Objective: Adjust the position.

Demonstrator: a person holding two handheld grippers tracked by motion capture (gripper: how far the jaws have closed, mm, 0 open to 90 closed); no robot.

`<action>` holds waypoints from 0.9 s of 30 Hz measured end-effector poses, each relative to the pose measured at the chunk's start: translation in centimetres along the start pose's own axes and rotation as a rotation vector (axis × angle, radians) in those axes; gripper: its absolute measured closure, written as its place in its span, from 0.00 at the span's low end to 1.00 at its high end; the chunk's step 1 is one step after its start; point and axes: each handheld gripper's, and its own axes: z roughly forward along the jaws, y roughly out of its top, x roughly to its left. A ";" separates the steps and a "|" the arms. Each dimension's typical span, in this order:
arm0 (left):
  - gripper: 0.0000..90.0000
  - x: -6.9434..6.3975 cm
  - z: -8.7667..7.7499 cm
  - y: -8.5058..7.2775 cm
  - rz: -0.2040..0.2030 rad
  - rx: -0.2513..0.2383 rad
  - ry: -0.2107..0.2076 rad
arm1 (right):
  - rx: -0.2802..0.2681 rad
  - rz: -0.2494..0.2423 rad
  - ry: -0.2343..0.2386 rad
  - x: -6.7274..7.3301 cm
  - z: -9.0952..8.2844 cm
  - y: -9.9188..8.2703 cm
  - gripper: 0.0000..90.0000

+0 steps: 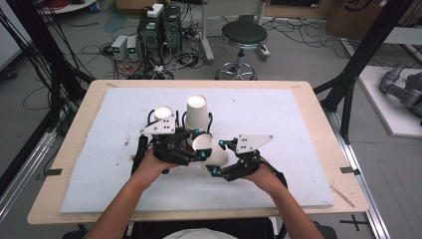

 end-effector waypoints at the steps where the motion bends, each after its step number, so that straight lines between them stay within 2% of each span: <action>1: 0.40 0.0 0.0 0.0 -0.001 0.000 0.000 | -0.001 0.002 0.006 -0.1 -0.1 0.0 0.32; 7: 0.39 -0.1 0.1 0.0 -0.002 0.018 -0.004 | 0.018 -0.006 0.027 -0.3 -0.3 0.0 0.36; 8: 0.39 -0.2 0.1 0.0 0.005 0.024 0.000 | 0.020 -0.010 0.029 -0.3 -0.3 0.0 0.37; 10: 0.36 -0.4 -0.1 0.2 0.033 0.029 0.036 | 0.024 -0.010 0.028 -0.3 -0.4 0.0 0.37; 12: 0.30 -0.4 -0.4 0.5 0.035 0.032 0.049 | 0.048 -0.016 0.019 -0.4 -0.6 0.1 0.37; 18: 0.30 -0.3 -0.2 0.5 0.037 0.075 0.023 | 0.081 -0.027 0.042 -0.6 -0.9 0.2 0.38; 23: 0.32 -0.1 0.4 -0.1 0.026 0.121 -0.026 | 0.105 -0.033 0.071 -0.5 -0.7 0.3 0.38; 24: 0.37 -0.1 0.5 -0.2 0.026 0.118 -0.033 | 0.106 -0.032 0.073 -0.4 -0.7 0.3 0.38; 27: 0.39 0.0 0.4 -0.2 0.031 0.115 -0.042 | 0.107 -0.028 0.077 -0.5 -0.8 0.3 0.38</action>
